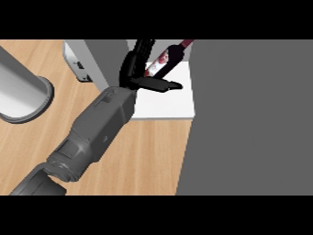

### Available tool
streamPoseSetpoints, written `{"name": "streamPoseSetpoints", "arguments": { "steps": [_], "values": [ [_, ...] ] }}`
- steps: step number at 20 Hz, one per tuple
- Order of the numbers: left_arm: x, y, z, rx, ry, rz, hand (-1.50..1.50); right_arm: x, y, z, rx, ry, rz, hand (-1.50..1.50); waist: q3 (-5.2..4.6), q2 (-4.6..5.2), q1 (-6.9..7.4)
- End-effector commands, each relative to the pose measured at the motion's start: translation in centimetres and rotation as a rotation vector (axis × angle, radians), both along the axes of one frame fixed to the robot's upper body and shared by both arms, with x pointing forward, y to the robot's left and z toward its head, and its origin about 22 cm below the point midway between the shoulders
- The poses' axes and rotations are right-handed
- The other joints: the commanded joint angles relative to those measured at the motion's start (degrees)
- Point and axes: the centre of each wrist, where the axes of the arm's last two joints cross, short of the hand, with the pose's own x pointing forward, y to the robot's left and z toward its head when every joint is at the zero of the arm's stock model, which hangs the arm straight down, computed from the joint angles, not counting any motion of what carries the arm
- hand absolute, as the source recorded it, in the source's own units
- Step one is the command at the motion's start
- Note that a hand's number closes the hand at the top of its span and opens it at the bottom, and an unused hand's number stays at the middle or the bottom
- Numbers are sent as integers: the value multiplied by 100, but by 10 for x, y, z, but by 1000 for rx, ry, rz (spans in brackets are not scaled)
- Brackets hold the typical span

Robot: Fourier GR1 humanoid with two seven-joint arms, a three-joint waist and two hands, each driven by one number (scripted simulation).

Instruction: Pick up the wine, place it into the cabinet and close the cabinet

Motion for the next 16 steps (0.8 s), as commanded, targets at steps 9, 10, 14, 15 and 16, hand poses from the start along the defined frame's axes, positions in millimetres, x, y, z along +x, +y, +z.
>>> {"name": "streamPoseSetpoints", "arguments": {
  "steps": [9,10,14,15,16],
  "values": [
    [-46,-52,45,-8,-67,-145,-150,-20,-6,-2,-3,-6,-24,-150,17,-117,235],
    [-57,-49,33,-2,-43,-126,-150,-16,-2,6,-5,-26,-20,-150,13,-109,256],
    [-99,-60,36,-52,-5,-141,-150,-24,10,0,-7,-16,-11,-150,9,-108,239],
    [-115,-71,41,-71,-23,-113,-150,-14,11,0,-15,-15,-1,-150,11,-84,169],
    [-119,-67,40,-86,-10,-84,-150,-30,0,-1,-10,-27,2,-150,15,-85,128]
  ]
}}
